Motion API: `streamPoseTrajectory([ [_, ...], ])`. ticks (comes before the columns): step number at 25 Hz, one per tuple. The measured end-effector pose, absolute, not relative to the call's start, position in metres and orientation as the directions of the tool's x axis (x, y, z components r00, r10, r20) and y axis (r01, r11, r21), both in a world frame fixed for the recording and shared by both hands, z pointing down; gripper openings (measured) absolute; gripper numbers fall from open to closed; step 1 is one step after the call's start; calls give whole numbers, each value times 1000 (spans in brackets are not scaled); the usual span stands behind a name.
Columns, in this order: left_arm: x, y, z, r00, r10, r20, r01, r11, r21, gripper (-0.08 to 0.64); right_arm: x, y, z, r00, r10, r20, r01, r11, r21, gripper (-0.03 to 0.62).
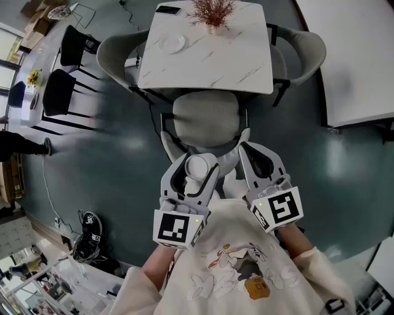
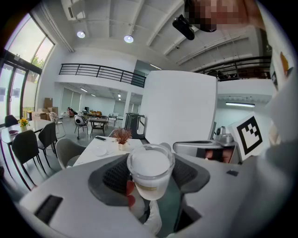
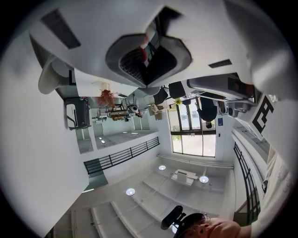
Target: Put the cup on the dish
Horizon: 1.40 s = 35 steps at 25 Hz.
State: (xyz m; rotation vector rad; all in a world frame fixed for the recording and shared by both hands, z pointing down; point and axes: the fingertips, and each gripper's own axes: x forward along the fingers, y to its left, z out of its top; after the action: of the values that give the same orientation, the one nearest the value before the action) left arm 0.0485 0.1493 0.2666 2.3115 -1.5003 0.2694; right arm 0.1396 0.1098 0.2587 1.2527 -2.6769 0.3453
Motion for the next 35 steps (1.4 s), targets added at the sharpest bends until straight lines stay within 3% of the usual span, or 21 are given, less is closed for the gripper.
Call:
streamPoseTrajectory([
  [5,42,161,272,378,-862,338,-925,-337,176,275,145,128,270,-641,-724,255,-765,632,-128,5],
  [12,27,197,275,430,-831,354,-903,-391,178,275,136,180,272,-575,-768,283,-817,561,-137,5],
  [19,11,219,267,403,-850,339,-915,-370,161,275,117,213,273,-639,-720,271,-769,611,-190,5],
  [35,64,228,272,368,-872,324,-928,-325,182,275,190,210,276,-618,-753,226,-785,577,-224,5],
])
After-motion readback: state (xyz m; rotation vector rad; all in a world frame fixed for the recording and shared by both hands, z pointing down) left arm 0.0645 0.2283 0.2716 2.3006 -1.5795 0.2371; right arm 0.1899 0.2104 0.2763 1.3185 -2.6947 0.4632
